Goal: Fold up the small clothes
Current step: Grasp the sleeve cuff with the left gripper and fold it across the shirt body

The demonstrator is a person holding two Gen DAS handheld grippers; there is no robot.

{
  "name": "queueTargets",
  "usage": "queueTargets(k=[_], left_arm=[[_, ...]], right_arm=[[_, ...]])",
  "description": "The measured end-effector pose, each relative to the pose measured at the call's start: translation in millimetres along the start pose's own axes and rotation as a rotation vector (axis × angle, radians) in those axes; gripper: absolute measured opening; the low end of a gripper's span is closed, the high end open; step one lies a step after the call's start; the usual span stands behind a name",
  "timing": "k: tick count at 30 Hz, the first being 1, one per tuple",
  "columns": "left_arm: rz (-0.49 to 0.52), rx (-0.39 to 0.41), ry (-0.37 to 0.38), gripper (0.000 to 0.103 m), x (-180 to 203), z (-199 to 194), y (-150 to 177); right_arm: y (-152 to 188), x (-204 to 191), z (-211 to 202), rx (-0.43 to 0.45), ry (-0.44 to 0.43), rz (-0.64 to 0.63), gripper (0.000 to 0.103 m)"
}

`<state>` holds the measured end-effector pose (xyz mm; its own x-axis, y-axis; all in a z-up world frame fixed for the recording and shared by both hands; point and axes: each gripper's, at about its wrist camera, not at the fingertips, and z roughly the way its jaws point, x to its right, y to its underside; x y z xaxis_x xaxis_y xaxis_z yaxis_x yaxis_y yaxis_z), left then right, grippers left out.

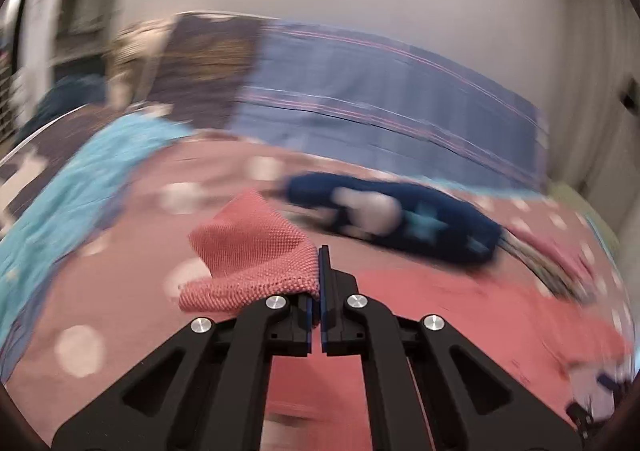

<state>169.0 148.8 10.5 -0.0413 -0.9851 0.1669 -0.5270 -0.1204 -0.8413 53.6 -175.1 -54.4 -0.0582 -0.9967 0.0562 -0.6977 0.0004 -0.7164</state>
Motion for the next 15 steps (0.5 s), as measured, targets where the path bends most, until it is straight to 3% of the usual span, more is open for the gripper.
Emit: queueTargets(k=[5, 9, 12, 14, 15], left_arm=[[0.142, -0.066, 0.185, 0.002, 85.3, 11.8, 29.1], [0.256, -0.116, 0.248, 0.003, 126.0, 21.1, 58.2], [0.304, -0.184, 0.278, 0.02, 139.1, 30.0, 80.4], [0.317, -0.208, 0.278, 0.038, 136.4, 31.4, 88.6], [0.324, -0.211, 0.27, 0.041, 135.0, 30.5, 90.8]], right_arm=[[-1.1, 4.0, -2.3, 0.008, -0.011, 0.007, 0.101], [-0.6, 9.0, -1.6, 0.009, -0.005, 0.016, 0.101], [1.0, 14.5, 0.1, 0.002, -0.011, 0.026, 0.101], [0.8, 19.3, 1.5, -0.003, -0.035, 0.04, 0.101], [0.2, 22.1, 2.3, -0.003, -0.055, 0.05, 0.099]])
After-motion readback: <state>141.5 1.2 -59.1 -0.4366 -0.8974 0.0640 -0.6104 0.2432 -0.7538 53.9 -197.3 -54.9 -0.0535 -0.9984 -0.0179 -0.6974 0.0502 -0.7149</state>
